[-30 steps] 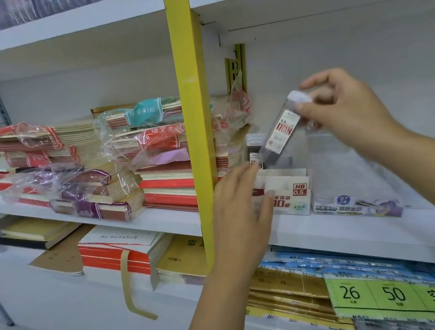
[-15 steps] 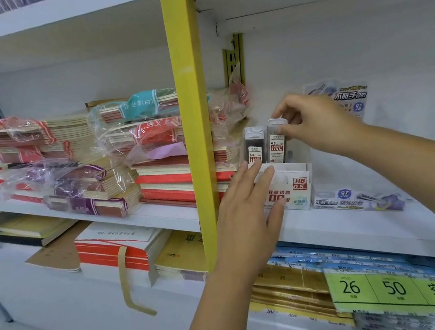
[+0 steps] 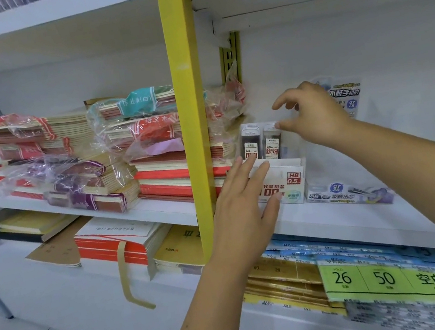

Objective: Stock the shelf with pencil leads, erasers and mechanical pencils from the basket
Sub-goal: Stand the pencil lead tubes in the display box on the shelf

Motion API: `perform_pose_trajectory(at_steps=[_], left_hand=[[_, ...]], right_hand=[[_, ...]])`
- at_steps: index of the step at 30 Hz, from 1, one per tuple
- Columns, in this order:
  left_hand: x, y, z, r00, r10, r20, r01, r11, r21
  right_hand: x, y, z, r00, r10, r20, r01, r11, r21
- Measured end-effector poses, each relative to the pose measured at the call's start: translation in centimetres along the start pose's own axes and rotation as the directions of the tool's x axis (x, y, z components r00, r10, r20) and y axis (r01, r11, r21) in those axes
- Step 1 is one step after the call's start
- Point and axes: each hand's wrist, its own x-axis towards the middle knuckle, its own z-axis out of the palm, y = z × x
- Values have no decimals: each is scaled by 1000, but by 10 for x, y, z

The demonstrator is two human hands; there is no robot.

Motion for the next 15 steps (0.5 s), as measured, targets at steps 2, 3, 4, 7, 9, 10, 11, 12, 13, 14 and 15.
perform_pose_trajectory(at_steps=[2, 3, 4, 7, 9, 10, 11, 12, 13, 14, 15], left_hand=[[-4, 7, -3, 1000, 8, -30, -8, 1000, -4], [-9, 11, -4, 998, 16, -57, -16, 1000, -13], [-16, 15, -4, 995, 26, -97, -29, 999, -27], [-54, 26, 4, 994, 32, -100, -38, 997, -67], [-88, 31, 17, 997, 41, 72, -37, 998, -56], [-106, 30, 24, 981, 38, 191, -27, 998, -62], [-124, 29, 33, 948, 22, 316, 3, 997, -77], [-142, 27, 42, 903, 5, 430, 35, 996, -84], [-163, 24, 50, 845, -40, 533, 93, 993, -73], [-184, 19, 59, 787, -102, 608, 157, 987, -37], [-200, 12, 68, 731, -160, 663, 209, 978, 5]], right_hand=[[-14, -3, -13, 997, -14, -71, 21, 995, 98], [-26, -4, -22, 992, -24, -120, 43, 986, 158], [-40, -7, -31, 985, -35, -167, 72, 973, 220], [-102, -13, -52, 973, -56, -224, 147, 899, 412], [-149, -11, -54, 990, -38, -133, 106, 827, 552], [-171, -6, -49, 998, -16, -55, 46, 798, 601], [-192, 1, -41, 999, 12, 43, -36, 777, 629], [-215, 12, -28, 987, 40, 157, -131, 769, 626], [-240, 22, -13, 957, 80, 279, -237, 769, 593], [-265, 31, 4, 912, 118, 394, -336, 766, 548], [-287, 41, 23, 848, 151, 508, -427, 761, 488]])
